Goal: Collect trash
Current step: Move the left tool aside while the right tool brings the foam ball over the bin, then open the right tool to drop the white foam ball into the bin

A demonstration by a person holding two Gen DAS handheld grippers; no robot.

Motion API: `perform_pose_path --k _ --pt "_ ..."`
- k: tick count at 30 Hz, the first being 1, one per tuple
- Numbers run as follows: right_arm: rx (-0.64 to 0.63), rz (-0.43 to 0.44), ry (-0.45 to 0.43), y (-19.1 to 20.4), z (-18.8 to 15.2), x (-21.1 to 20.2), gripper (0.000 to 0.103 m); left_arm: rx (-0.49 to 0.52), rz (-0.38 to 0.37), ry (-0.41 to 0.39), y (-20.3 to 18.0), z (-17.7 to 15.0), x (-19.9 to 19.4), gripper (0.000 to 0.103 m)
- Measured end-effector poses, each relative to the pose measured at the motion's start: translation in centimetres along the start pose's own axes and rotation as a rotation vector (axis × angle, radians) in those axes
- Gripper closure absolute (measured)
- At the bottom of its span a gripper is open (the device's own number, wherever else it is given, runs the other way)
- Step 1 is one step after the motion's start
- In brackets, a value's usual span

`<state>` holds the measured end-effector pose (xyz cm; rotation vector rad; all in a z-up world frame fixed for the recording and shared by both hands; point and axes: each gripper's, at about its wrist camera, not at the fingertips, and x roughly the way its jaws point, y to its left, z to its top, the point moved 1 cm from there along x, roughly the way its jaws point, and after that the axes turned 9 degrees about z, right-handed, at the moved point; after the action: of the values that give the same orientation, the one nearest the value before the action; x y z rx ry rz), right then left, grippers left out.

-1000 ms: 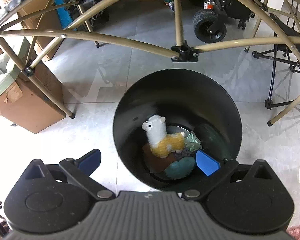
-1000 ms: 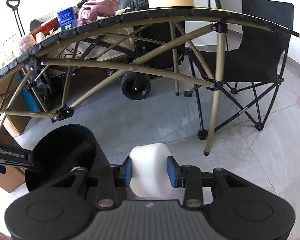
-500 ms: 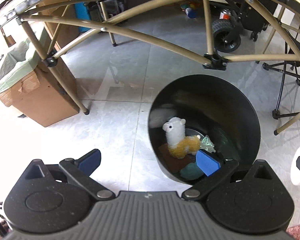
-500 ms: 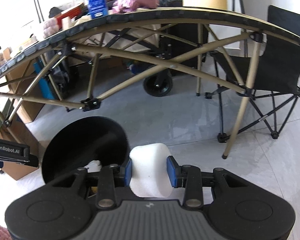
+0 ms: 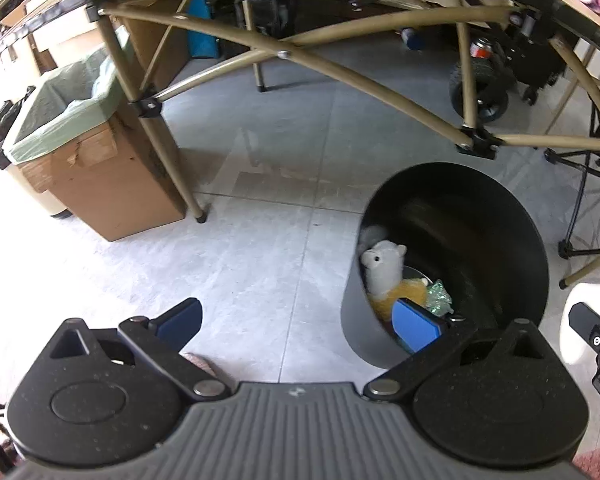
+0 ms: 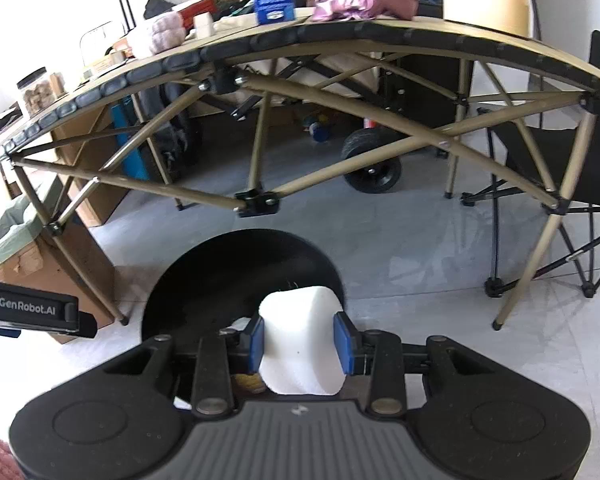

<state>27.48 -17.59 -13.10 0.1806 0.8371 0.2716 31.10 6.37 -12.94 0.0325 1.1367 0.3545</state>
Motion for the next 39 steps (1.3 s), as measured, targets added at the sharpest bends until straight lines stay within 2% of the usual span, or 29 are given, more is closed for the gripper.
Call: perform_pose_path --k 10,17,31,39 --pt "-0.030 0.043 0.052 2.9 0.6 2.0 0.068 -0.040 0.004 0.011 3.0 -0.3 0.4 0.000" --pt "-0.042 0.068 0.129 4.4 1.2 4.5 0.068 -0.054 0.007 0.022 4.1 -0.6 0.8 0.000" --pt "-0.064 0.123 0.295 5.7 3.1 8.5 0.068 -0.064 0.026 0.057 5.0 -1.0 2.1 0.000" --pt "-0.074 0.141 0.359 5.8 4.3 10.7 0.068 -0.063 0.027 0.077 4.8 -1.0 2.8 0.000"
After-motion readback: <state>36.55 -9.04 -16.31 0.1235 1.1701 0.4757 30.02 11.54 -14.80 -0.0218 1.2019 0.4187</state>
